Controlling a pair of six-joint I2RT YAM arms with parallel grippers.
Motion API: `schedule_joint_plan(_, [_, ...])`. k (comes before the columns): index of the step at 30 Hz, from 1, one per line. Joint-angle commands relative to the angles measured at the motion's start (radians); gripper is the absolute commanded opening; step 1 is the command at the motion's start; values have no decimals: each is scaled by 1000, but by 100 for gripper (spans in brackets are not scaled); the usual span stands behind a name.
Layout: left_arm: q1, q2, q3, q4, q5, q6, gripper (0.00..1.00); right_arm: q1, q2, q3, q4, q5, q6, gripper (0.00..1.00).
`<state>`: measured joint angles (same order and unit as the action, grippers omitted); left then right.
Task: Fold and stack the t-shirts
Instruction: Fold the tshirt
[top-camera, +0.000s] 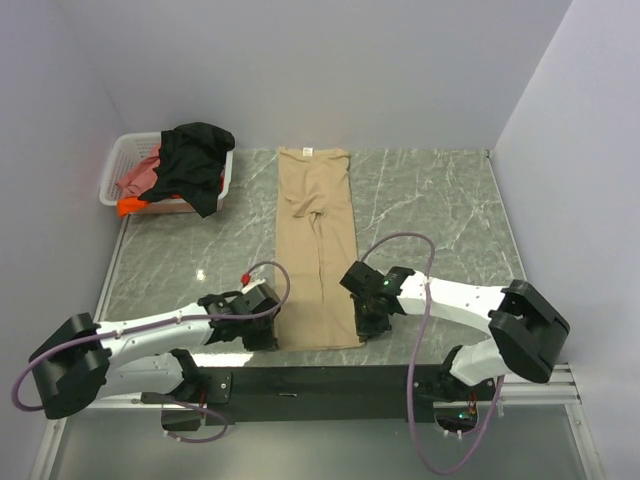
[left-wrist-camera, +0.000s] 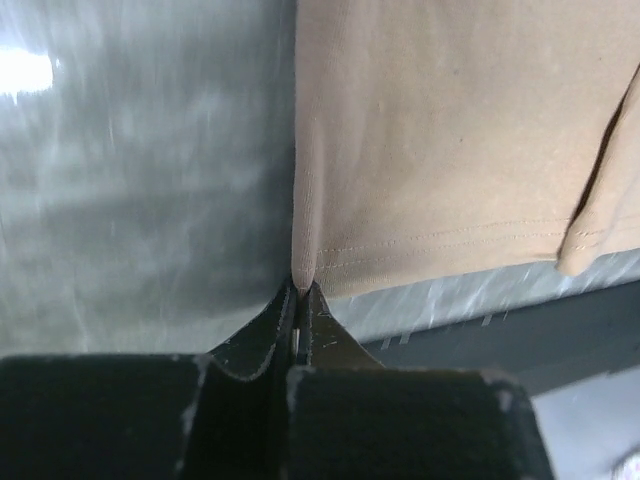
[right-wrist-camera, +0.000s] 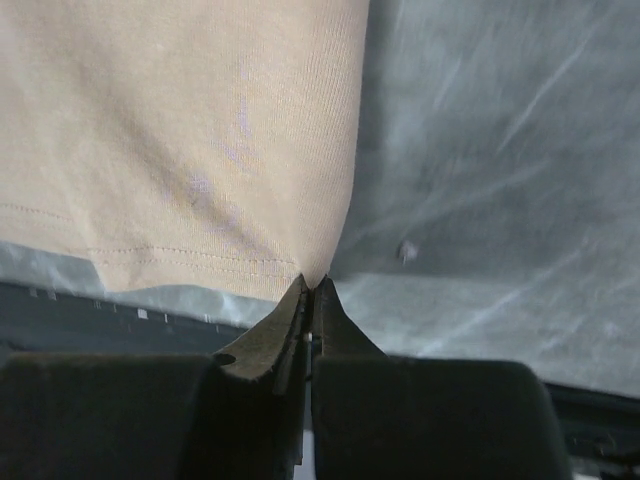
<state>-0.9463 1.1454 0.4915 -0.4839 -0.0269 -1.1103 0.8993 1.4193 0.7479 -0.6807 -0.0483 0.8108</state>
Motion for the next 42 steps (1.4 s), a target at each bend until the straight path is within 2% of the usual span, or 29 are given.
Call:
schedule_joint_plan(1, [-46, -73, -28, -117, 64, -63, 0, 27, -74, 21, -118, -19, -19, 0])
schedule_joint_plan(6, [-172, -150, -22, -168, 123, -187, 0, 58, -213, -7, -216, -77, 13, 0])
schedule_joint_plan(9, [-241, -162, 42, -189, 139, -239, 0, 69, -287, -21, -261, -114, 40, 0])
schedule_joint_plan(12, [-252, -130, 137, -254, 124, -237, 0, 69, -316, 11, -286, -131, 54, 0])
schedule_joint_plan(15, [-244, -61, 237, -306, 75, -183, 0, 66, -274, 100, -309, -108, 42, 0])
schedule_joint_plan(16, [-232, -34, 254, -311, 68, -157, 0, 64, -254, 126, -315, -73, 24, 0])
schedule_joint_plan(20, [-61, 85, 329, -317, 53, -33, 1, 18, -137, 253, -322, -3, -42, 0])
schedule_joint_plan(22, [16, 97, 363, -248, 80, 4, 1, -28, -85, 310, -304, 19, -82, 0])
schedule_joint_plan(26, [79, 166, 450, -225, 67, 50, 1, -117, -14, 398, -254, 8, -157, 0])
schedule_joint_plan(32, [176, 264, 524, -191, 30, 128, 1, -233, 180, 559, -215, 21, -304, 0])
schedule_joint_plan(42, [349, 444, 705, -162, -53, 268, 1, -347, 472, 866, -226, 47, -430, 0])
